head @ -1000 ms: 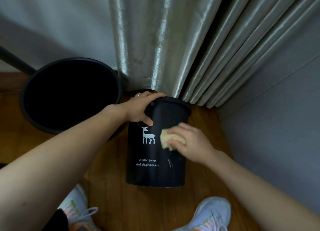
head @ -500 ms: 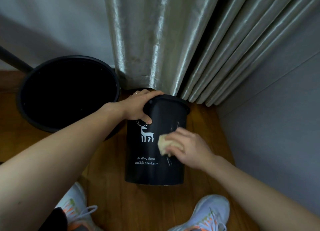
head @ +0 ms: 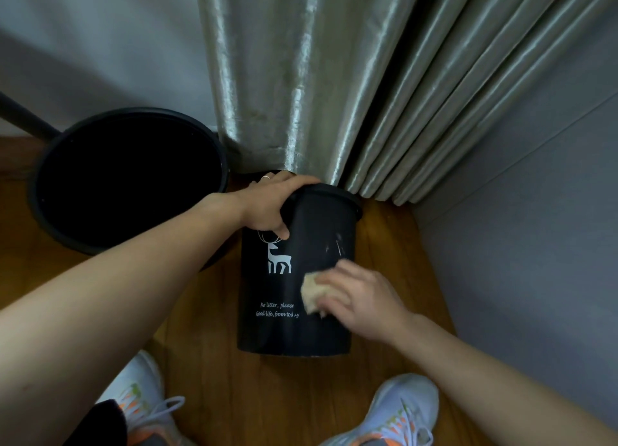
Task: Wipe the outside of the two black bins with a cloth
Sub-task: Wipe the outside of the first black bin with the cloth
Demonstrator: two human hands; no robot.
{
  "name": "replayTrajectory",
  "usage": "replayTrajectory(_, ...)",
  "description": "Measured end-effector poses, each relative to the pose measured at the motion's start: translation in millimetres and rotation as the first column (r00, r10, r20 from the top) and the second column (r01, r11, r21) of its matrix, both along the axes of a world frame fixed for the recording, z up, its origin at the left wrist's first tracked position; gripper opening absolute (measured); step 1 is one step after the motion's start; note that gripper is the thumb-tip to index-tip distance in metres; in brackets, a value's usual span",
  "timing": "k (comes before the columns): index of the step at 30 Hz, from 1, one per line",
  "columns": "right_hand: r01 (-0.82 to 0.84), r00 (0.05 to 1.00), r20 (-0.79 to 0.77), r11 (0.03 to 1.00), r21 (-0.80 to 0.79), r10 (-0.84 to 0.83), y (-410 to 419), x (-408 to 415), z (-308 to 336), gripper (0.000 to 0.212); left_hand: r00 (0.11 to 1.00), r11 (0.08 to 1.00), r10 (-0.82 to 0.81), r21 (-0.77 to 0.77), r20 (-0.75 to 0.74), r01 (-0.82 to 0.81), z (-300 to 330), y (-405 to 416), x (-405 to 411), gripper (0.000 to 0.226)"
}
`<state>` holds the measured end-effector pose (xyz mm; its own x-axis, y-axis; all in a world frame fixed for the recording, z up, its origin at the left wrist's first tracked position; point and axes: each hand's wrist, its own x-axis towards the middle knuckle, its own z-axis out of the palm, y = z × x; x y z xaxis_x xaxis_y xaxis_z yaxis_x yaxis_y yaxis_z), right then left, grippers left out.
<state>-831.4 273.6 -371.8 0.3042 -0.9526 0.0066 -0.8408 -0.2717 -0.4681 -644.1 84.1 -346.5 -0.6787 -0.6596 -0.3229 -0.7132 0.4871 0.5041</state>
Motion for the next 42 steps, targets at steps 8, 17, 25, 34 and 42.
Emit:
replayTrajectory(8,0.105,0.994,0.012,0.992,-0.067,-0.104,3,3,-5,0.03,0.998,0.998,0.057,0.031,-0.016,-0.057,2,3,-2,0.112)
replayTrajectory(17,0.143,0.989,0.019,0.99,0.002,-0.143,7,2,-1,0.04,0.991,0.991,0.13,0.016,-0.013,-0.13,0,14,-20,0.11)
replayTrajectory(25,-0.013,1.0,-0.02,0.999,-0.051,0.012,18,9,-4,0.033,0.992,0.995,0.094,0.041,-0.083,-0.091,0,0,-8,0.107)
replayTrajectory(34,-0.113,0.99,-0.091,0.988,-0.102,0.104,3,9,-1,0.028,0.996,0.999,0.041,0.009,-0.074,-0.04,-4,-2,1,0.11)
replayTrajectory(42,-0.04,0.997,-0.064,0.995,-0.087,0.034,4,15,1,0.029,0.997,0.999,0.03,-0.019,-0.065,-0.031,-10,-3,3,0.111)
